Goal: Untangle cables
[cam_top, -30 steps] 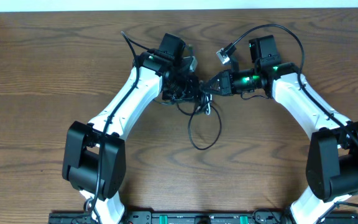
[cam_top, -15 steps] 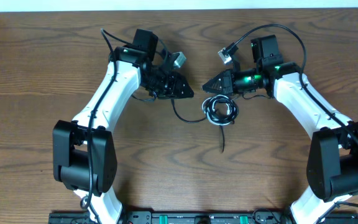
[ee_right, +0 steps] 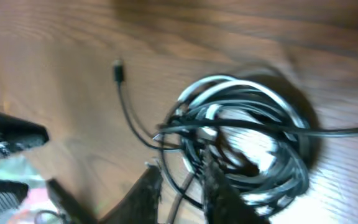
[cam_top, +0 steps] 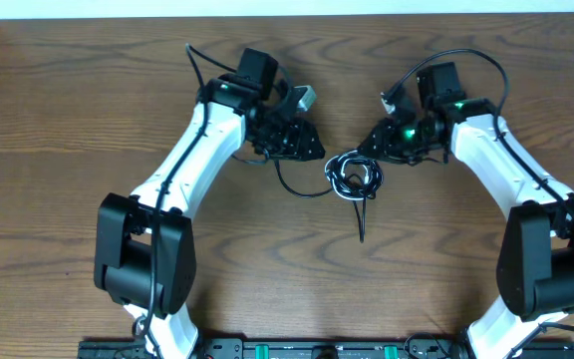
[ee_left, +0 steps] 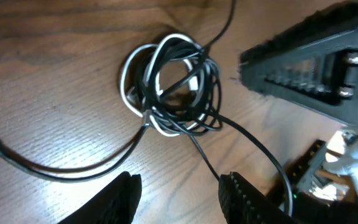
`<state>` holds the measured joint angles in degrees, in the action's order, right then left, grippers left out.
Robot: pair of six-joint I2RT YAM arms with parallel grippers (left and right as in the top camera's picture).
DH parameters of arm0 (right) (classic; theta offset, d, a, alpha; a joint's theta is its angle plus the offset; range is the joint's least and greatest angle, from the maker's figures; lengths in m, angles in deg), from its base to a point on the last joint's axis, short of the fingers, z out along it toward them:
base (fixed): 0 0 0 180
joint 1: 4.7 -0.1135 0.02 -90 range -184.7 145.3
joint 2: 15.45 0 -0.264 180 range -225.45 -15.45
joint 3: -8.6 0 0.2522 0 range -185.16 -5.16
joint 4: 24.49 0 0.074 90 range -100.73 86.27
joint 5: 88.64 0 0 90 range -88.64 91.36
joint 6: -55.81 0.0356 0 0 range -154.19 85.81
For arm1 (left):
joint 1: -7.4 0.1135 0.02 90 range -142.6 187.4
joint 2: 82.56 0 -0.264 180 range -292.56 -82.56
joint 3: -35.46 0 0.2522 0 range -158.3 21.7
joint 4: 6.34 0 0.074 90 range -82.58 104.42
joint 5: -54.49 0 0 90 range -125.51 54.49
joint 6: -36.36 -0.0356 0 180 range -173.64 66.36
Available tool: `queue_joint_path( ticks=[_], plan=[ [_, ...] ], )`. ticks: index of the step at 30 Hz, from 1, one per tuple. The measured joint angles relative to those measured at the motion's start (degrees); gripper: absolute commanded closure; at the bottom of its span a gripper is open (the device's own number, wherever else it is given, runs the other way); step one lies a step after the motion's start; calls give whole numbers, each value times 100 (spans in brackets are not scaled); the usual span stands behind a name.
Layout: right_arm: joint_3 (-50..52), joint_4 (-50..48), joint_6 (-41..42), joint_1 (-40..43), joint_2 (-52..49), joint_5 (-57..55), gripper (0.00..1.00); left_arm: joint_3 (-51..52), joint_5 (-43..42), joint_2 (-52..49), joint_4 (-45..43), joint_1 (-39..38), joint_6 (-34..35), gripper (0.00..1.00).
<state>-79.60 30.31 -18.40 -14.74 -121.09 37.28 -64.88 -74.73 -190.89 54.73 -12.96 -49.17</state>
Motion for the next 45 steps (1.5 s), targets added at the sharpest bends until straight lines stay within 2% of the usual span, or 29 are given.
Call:
queue_joint_path(
  ticks=[2,9,14,18,24,30,39,41,45],
  plan=[
    [0,136,-85,59,0,-85,64,7,225,0,-24,-92,208,54],
    [0,369,-350,74,0,-407,60,55,538,-190,-413,-205,833,52],
    [0,155,-348,92,0,-507,57,85,326,-708,-1340,-251,1104,49],
    [0,155,-345,186,0,-529,57,92,168,-826,-1572,-339,1182,49],
    [0,155,-345,352,0,-584,56,92,122,-826,-1233,-590,1172,50],
    [0,155,-345,354,0,-595,55,96,538,-826,-723,-824,1163,50],
    [0,181,-345,354,0,-597,54,96,769,-839,-887,-844,1342,50],
    [0,186,-345,354,0,-597,54,96,789,-929,-925,-894,1480,57],
    [0,186,-345,354,0,-597,53,96,791,-1172,-977,-1012,1593,64]
  ],
)
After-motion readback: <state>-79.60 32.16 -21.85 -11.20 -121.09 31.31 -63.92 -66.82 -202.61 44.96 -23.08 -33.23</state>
